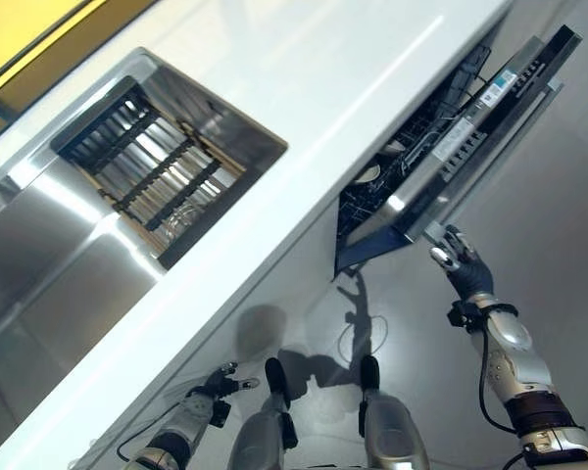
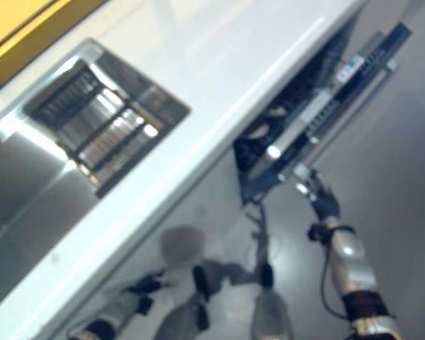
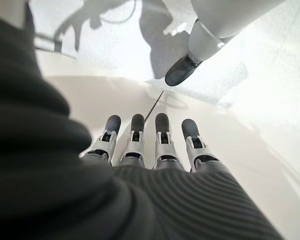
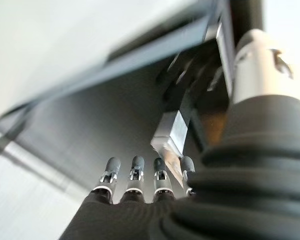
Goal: Take plates into dishwasher
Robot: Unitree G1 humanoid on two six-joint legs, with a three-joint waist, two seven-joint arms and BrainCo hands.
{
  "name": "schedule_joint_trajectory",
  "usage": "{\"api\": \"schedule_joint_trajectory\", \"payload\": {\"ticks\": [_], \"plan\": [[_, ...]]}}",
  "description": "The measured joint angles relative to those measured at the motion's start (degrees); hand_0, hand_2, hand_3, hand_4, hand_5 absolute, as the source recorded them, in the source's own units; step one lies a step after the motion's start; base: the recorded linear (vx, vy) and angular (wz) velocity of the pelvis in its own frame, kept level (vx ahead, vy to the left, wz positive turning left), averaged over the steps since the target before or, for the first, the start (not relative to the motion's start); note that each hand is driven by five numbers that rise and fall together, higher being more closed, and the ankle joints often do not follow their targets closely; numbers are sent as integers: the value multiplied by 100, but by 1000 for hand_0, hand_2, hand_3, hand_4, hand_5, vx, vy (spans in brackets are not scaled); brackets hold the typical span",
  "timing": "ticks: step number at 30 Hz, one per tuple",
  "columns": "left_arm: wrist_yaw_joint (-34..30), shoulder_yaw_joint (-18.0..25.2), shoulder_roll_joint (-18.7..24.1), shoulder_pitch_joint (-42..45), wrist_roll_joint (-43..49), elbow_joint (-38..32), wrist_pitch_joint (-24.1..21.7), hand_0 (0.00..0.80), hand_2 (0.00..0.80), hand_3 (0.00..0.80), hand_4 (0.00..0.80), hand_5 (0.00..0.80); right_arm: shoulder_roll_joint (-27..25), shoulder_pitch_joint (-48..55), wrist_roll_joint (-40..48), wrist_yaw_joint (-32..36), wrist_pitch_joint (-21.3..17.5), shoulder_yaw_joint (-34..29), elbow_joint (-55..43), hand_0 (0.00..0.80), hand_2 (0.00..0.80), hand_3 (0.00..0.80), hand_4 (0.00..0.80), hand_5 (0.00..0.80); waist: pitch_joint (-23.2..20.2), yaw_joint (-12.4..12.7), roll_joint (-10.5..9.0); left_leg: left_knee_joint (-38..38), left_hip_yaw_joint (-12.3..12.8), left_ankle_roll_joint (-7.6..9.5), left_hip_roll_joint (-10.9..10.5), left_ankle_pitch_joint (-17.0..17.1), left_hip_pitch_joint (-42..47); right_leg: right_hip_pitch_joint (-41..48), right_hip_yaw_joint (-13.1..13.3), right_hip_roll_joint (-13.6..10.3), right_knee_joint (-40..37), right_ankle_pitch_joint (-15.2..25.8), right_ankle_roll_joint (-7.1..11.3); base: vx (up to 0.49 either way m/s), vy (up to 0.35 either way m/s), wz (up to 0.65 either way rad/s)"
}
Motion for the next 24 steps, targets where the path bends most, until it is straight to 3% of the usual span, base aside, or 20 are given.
{"api": "schedule_joint_trajectory", "payload": {"ticks": [3, 6, 12, 19, 24], "plan": [[23, 4, 23, 77, -1, -7, 23, 0, 0, 0, 0, 0, 232, -253, -133, 348, 26, 580, -265, 0, 0, 0, 0, 0, -143, 243, -114, 3, -75, -2, -7, 1, 11, 135, -174, -1, -50, -46, 7, 93, -9, 29], [43, 104, 105, 244, -1, 8, 60, 0, 0, 0, 0, 0, 314, -151, -158, 354, 78, 534, -142, 0, 0, 0, 0, 0, -243, 236, -311, 4, -163, -2, -21, 1, 6, 211, -278, -3, -65, -104, 25, 73, -9, 22], [114, 220, 127, 366, -1, 11, 59, 0, 0, 0, 0, 0, 243, -122, -145, 388, 161, 509, -119, 0, 0, 0, 0, 0, -256, 245, -338, 2, -273, 17, -29, -22, 8, 338, -387, 12, -173, -106, 53, 61, -22, 10], [125, 408, 144, 510, -1, 39, 46, 0, 0, 0, 0, 0, -208, 81, 136, 1307, 528, 302, -178, 0, 0, 0, 0, 0, -280, 248, -390, 6, -304, -13, -39, -2, 78, 595, -549, 48, -355, -85, 22, 54, -43, 13], [134, 408, 213, 591, 0, 36, 43, 0, 0, 0, 0, 0, -410, 335, -40, 1589, 636, 275, -160, 0, 0, 0, 0, 0, -412, 259, -620, 8, -293, -15, -43, -3, 120, 792, -617, 96, -437, -194, 5, 12, -29, 24]]}}
